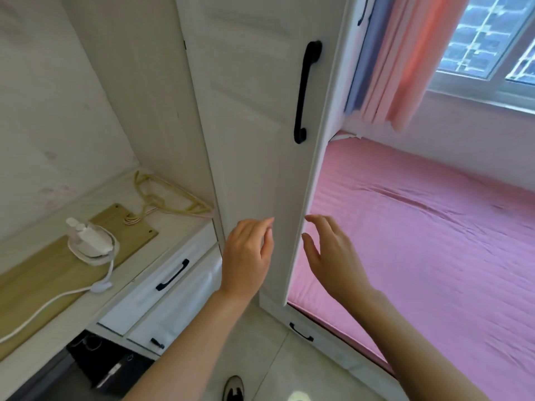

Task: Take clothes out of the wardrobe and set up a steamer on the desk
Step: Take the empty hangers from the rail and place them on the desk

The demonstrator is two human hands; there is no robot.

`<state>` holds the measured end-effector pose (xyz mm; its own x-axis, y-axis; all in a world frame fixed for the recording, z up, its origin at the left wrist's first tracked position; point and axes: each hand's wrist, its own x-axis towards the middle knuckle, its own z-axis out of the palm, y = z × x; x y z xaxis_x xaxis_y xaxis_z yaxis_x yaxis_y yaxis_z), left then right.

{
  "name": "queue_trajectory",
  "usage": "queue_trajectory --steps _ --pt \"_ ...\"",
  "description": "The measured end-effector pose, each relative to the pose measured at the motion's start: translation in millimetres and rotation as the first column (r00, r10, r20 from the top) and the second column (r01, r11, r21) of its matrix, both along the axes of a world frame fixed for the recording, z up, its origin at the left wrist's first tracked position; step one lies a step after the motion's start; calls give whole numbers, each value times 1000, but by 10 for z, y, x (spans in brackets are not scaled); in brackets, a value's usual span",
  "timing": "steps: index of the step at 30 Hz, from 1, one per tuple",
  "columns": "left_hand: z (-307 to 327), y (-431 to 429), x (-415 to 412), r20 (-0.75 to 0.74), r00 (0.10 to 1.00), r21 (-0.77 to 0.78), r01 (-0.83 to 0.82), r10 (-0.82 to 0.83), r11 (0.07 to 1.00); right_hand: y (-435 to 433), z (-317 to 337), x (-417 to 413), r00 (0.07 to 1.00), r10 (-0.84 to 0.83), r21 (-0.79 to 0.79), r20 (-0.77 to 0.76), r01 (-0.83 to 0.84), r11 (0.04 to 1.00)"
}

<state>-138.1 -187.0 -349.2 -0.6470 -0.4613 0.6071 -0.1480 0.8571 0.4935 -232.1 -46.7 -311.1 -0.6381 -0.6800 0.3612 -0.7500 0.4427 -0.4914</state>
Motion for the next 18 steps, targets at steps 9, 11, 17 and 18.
queue_trajectory --steps 9,11,17,18 --pt "864 -245 -548 -222 974 -51 41 -51 998 -305 460 -279 985 -50 -289 164 97 953" --pt "983 -319 -678 -244 966 -92 63 -84 994 -380 510 -313 974 -49 -331 222 123 936" --pt "998 -473 -982 -205 963 -147 145 -174 978 -523 536 -462 963 -46 -393 265 151 907" --pt "974 -476 -1018 -199 960 -153 166 -195 974 -547 541 -482 962 -37 -409 271 149 900"
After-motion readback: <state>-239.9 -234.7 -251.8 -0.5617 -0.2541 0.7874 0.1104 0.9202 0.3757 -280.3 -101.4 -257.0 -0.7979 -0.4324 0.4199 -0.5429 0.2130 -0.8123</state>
